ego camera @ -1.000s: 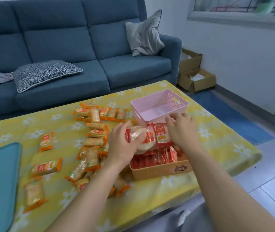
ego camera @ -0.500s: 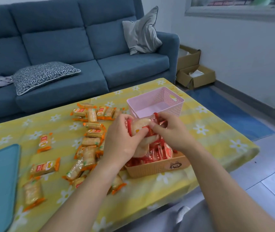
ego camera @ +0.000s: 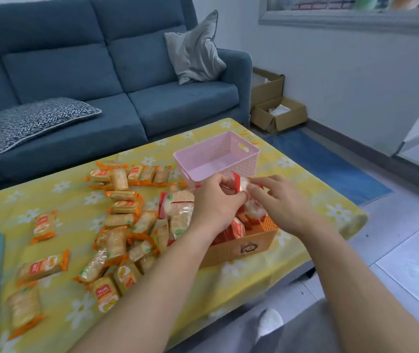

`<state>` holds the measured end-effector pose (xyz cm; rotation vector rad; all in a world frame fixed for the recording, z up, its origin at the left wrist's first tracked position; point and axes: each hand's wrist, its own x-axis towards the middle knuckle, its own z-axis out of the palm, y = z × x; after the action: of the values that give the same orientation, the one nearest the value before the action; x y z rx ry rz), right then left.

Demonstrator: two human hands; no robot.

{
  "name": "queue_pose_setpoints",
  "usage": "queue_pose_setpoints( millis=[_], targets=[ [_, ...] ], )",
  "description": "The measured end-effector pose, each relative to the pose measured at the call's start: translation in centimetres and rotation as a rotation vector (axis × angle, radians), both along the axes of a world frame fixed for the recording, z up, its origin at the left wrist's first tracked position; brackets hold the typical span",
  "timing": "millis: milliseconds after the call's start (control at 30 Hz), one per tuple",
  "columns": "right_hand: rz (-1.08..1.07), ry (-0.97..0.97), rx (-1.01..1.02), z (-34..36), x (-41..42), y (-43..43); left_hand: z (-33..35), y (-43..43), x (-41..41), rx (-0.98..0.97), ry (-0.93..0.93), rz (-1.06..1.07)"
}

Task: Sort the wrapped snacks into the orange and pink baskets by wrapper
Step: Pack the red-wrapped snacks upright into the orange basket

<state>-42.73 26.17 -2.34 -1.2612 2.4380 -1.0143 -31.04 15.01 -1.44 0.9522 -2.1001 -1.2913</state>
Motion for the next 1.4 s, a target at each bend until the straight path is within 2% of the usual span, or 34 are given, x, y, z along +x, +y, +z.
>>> queue_pose_setpoints(
  millis=[200,233,333,367,400,467,533,567,633,733,800,967,1100,1200,1300,1400],
  targets=[
    [-0.065,-0.117,0.184,-1.0,1.2,-1.3,-1.4,0.7,-0.7,-0.107,-0.176,-0.088],
    [-0.085,-0.14,0.187,-1.1,1.3,-1.6,-1.7,0.6,-0.7,-0.078,-0.203,-0.111],
    [-0.104,-0.148,0.256,-1.4,1.5,-2.2,-1.6,0.5,-0.4,0.188,-0.191,-0.214],
    [-0.105,-0.134,0.298,-1.4,1.5,-2.2,-1.3,0.3,-0.2,0.208,-0.172,-0.216],
    [-0.098,-0.11,0.332,-1.3,1.5,-2.2,-0.9,0.1,0.1,0.15,-0.14,-0.189],
    [-0.07,-0.065,0.385,-1.2,1.8,-2.3,-0.1,-0.6,0.7,-0.113,-0.097,-0.075],
    [-0.085,-0.038,0.401,-1.4,2.0,-2.6,0.4,-1.7,1.3,-0.414,-0.202,-0.011],
    [-0.103,-0.021,0.401,-1.5,2.1,-2.7,0.3,-2.4,1.5,-0.509,-0.329,-0.03],
    [-0.144,0.031,0.39,-1.4,2.0,-3.0,-0.3,-3.7,2.0,-0.508,-0.581,-0.162],
    [-0.18,0.126,0.351,-0.8,1.8,-3.3,-1.4,-4.7,2.5,-0.421,-0.699,-0.29],
    [-0.155,0.135,0.371,-0.6,1.8,-3.6,-2.4,-5.2,2.6,-0.478,-0.671,-0.25],
    [-0.027,-0.018,0.442,-2.0,2.0,-4.3,-2.7,-5.6,2.5,-0.478,-0.524,-0.132],
    [0.063,-0.116,0.486,-2.6,1.2,-4.3,-2.3,-5.3,2.7,-0.298,-0.33,-0.087],
    [0.075,-0.063,0.517,-2.4,1.0,-4.0,-2.5,-5.3,2.9,-0.214,-0.253,-0.067],
    [0.027,0.021,0.45,-2.4,1.2,-3.9,-2.5,-5.2,3.0,-0.207,-0.243,-0.056],
    [0.017,0.054,0.501,-3.1,2.1,-4.2,-2.5,-5.3,3.0,-0.195,-0.229,-0.047]
  ],
)
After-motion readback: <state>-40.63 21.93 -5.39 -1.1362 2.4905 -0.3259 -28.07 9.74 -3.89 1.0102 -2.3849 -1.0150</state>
